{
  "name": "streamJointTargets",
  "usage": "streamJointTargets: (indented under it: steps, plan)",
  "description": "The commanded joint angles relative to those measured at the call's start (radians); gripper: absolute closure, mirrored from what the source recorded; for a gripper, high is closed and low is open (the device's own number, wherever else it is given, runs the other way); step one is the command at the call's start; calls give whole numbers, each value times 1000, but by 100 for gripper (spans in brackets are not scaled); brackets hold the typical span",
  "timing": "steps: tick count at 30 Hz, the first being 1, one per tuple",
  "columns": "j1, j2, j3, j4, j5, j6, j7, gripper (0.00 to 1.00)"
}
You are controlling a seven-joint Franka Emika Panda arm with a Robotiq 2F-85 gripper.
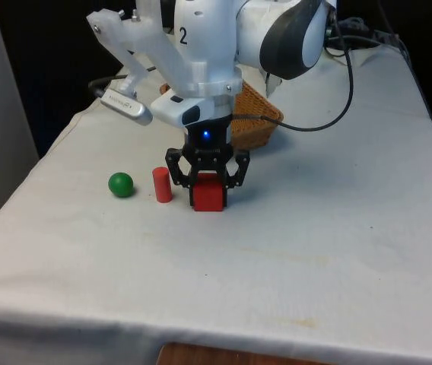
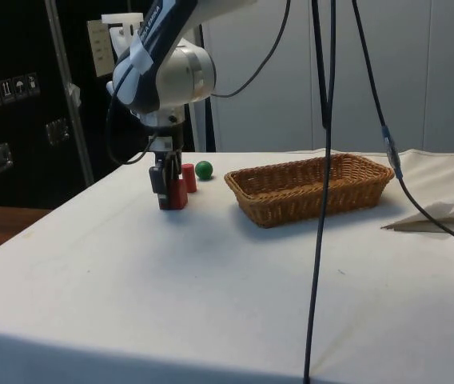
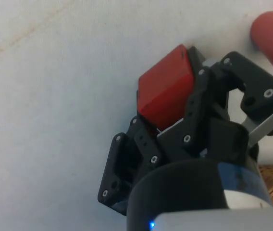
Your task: Pick up the object to the left of the cylinder and place it into the basket.
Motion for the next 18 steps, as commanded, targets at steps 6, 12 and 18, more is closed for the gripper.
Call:
streamJointTargets:
  steps: [6, 12, 18]
  plan:
    - [-5, 1, 2, 5, 3, 0, -4, 99]
    - [12, -23, -20, -10, -4, -15, 1, 99]
    - [28, -46, -40, -25, -5, -30, 2, 99]
